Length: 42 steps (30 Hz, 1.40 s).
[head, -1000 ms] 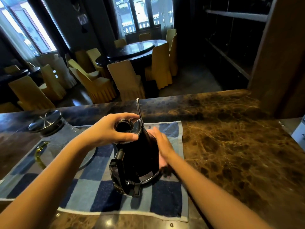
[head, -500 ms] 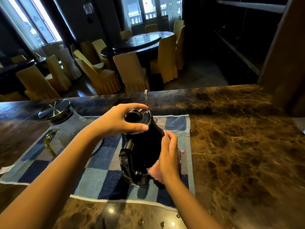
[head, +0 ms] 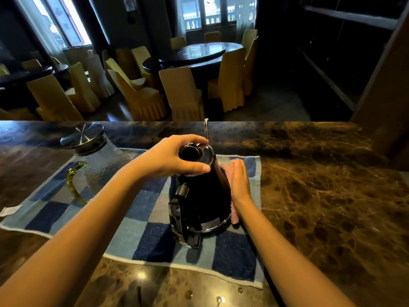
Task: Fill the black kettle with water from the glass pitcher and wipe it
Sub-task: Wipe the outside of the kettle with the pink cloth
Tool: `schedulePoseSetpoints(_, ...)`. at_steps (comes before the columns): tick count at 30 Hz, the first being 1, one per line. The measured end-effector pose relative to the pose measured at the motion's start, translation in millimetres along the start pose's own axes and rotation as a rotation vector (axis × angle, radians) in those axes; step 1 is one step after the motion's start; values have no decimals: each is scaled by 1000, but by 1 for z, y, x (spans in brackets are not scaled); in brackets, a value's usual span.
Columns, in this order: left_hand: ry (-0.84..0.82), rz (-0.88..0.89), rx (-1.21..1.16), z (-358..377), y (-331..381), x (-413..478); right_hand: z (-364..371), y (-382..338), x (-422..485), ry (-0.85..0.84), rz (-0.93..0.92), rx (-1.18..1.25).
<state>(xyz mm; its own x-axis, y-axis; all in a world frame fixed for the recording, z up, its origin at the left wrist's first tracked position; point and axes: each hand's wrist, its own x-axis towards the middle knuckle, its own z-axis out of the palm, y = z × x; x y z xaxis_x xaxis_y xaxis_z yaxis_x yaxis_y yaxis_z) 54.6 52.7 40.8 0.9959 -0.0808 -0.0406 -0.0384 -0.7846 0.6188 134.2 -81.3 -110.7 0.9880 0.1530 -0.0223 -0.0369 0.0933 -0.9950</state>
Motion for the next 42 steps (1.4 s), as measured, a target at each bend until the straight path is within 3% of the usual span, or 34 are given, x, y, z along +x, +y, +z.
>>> schedulePoseSetpoints(4, 6, 7, 14, 0, 0, 0, 5, 9, -47, 202, 50, 138)
schedulePoseSetpoints(6, 13, 3, 11, -2, -1, -1, 11, 7, -66, 210, 81, 238)
schedulePoseSetpoints(20, 13, 9, 29, 2, -3, -1, 16, -28, -107, -24, -59, 98)
schedulePoseSetpoints(26, 94, -22, -16, 9, -3, -7, 4, -96, -52, -169, 63, 202)
schedulePoseSetpoints(36, 263, -63, -175, 14, 7, -29, -19, -154, -44, -387, 68, 293)
schedulePoseSetpoints(39, 404, 69, -398, 2, 30, -43, -18, -181, -51, -569, 36, 311)
schedulePoseSetpoints(42, 458, 171, -904, -7, 51, -61, 1, -207, -59, -692, -155, 178)
